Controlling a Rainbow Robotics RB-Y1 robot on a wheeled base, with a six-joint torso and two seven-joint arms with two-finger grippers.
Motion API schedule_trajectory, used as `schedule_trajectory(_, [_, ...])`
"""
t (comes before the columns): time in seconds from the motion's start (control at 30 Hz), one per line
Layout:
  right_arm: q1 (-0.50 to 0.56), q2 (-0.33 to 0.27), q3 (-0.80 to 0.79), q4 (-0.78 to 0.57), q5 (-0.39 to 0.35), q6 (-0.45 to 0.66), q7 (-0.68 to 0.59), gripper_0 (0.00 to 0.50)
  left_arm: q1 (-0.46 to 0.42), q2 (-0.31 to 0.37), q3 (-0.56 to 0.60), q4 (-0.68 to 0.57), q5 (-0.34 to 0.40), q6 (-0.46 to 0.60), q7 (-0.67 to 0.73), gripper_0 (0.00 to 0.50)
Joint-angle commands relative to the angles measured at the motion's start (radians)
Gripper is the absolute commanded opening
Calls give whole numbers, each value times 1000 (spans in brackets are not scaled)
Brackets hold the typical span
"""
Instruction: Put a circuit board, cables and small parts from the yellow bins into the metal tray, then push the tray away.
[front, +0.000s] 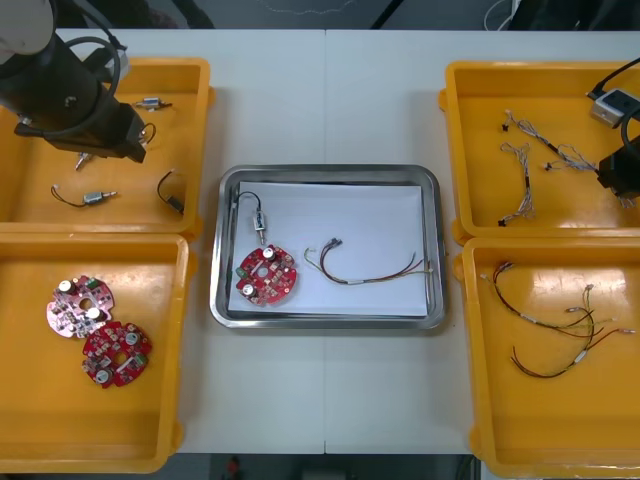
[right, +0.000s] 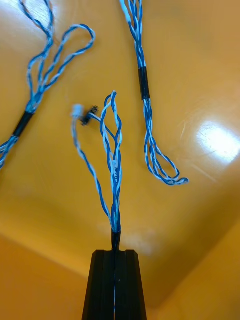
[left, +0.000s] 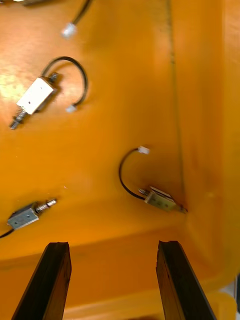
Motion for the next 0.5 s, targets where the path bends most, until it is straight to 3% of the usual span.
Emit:
schedule_trajectory(0.03, [-26, -21, -81, -130, 24, 105, 7, 0, -85, 60, 32, 93, -25, -87, -233, 500])
schedule_trajectory(0.5, [-26, -21, -121, -411, 19, 404, -25, 0, -98, 88, 57, 274, -64, -321, -474, 500])
